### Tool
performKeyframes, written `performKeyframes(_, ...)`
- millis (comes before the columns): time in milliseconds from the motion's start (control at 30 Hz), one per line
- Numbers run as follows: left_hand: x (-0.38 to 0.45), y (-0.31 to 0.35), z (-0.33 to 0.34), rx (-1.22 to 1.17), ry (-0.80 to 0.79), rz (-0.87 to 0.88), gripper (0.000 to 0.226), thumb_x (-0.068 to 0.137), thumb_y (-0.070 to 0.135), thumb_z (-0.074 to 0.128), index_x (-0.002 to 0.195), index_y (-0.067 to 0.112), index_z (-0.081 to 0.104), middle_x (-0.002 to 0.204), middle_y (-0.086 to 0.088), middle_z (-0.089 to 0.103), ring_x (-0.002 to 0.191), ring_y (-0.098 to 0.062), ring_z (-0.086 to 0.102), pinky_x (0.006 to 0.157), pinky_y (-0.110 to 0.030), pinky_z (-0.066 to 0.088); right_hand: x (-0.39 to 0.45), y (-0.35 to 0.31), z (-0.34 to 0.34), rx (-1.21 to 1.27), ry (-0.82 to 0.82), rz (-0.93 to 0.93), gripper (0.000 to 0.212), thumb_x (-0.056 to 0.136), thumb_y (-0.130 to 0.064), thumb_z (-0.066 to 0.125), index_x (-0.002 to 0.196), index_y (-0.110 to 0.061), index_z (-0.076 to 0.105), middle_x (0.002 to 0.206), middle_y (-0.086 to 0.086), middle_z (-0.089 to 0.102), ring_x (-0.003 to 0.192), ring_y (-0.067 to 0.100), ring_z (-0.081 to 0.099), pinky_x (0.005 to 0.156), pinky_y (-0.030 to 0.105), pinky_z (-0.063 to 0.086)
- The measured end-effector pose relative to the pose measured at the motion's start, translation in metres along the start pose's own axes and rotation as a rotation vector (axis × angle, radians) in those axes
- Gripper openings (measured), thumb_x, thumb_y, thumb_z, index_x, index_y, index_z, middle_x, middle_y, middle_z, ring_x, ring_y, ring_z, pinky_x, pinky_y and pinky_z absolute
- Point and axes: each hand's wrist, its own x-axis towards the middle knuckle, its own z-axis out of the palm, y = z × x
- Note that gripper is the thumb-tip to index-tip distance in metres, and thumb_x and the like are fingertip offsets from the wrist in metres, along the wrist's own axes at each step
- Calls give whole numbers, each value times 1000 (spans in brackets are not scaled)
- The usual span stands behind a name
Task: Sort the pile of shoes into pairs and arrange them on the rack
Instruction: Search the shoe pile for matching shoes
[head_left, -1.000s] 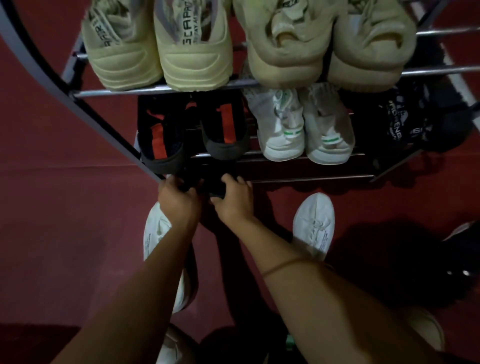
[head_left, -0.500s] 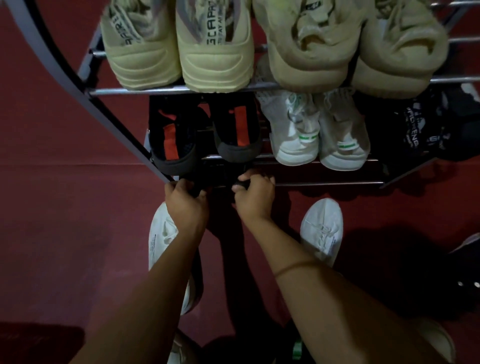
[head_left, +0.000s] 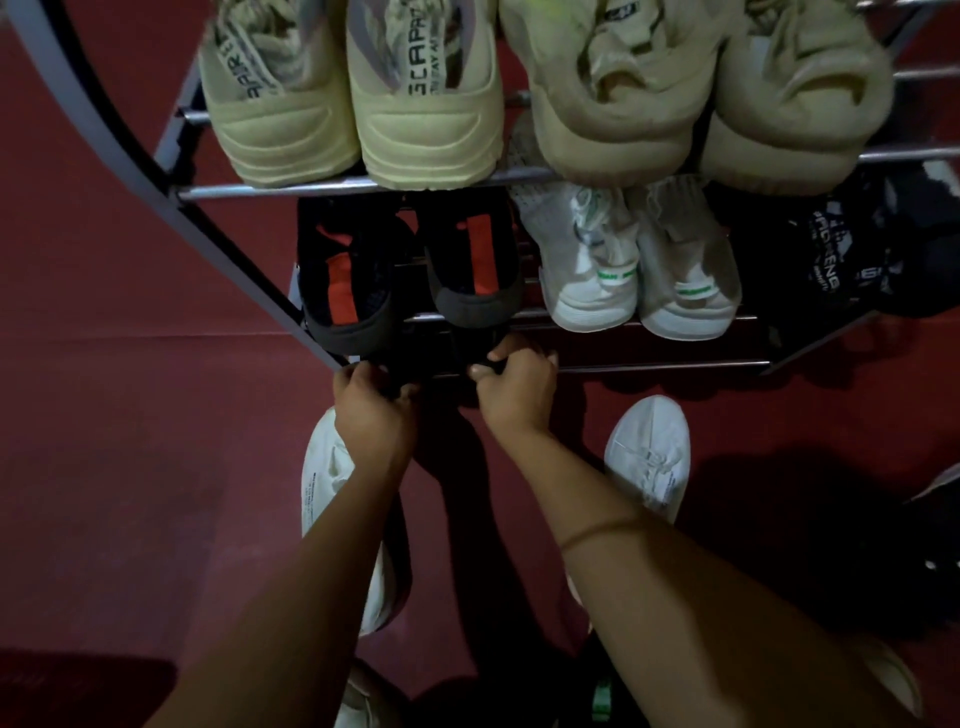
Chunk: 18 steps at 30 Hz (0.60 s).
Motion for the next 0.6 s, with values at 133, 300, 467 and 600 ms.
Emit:
performKeyframes(133,-5,-2,11,-20,-2,18,25,84,13,70,108,3,67,137,-10,55,97,-26,66,77,-28,47,-14,-12,12,-21,-69,-86,11,76,-12,74,83,-16,67,102,12,67,105,32,54,90,36,45)
performKeyframes(300,-13,-7,12,-145,44,-7,31,84,13,71,113,4,64,129,-11,58,104,-25,63,83,-28,50,-14,-5,8,-45,-208,-61,27,81,-13,72,107,-19,66,119,11,60,113,29,55,96,41,49)
performKeyframes(467,-48,-29,5,-110,53,-240,28,83,19,71,107,6,63,114,-13,64,93,-22,62,88,-27,47,-39,17,-12,61,-380,-12,57,86,-14,64,138,-31,49,129,7,56,112,25,59,97,37,50)
performKeyframes(600,-110,-65,-2,236,-37,20,28,87,32,67,102,8,63,115,-13,60,103,-35,61,97,-48,49,-83,68,-41,-57,-381,46,36,88,-17,60,124,-17,62,117,8,68,105,26,65,88,33,53)
